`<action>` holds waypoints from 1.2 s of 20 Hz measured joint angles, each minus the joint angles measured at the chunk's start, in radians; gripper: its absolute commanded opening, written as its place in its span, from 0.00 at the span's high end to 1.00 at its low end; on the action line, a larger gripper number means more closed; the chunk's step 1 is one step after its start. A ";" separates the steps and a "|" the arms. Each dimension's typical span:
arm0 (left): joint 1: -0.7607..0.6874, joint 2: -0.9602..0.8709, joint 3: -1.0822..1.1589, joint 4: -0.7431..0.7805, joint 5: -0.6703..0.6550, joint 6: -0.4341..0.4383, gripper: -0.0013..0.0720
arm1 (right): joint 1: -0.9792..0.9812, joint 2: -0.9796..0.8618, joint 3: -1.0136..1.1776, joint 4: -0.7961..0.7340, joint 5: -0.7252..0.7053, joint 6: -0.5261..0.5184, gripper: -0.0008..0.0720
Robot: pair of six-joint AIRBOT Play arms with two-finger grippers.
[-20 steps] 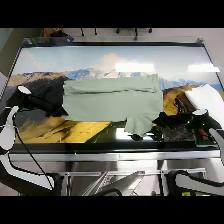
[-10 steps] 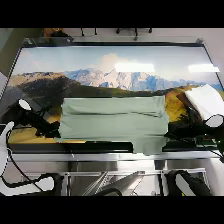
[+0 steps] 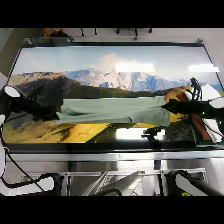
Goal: Fold the shirts.
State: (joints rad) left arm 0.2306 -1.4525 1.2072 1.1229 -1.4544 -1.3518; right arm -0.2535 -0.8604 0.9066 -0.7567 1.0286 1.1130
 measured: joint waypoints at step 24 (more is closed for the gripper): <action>-0.088 -0.431 0.717 -0.052 -0.196 -0.101 0.06 | -0.149 -0.519 0.373 -0.116 0.194 -0.029 0.03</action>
State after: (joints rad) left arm 0.1425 -1.8835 1.9244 1.0706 -1.6508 -1.4525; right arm -0.4023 -1.3796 1.2797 -0.8722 1.2224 1.0840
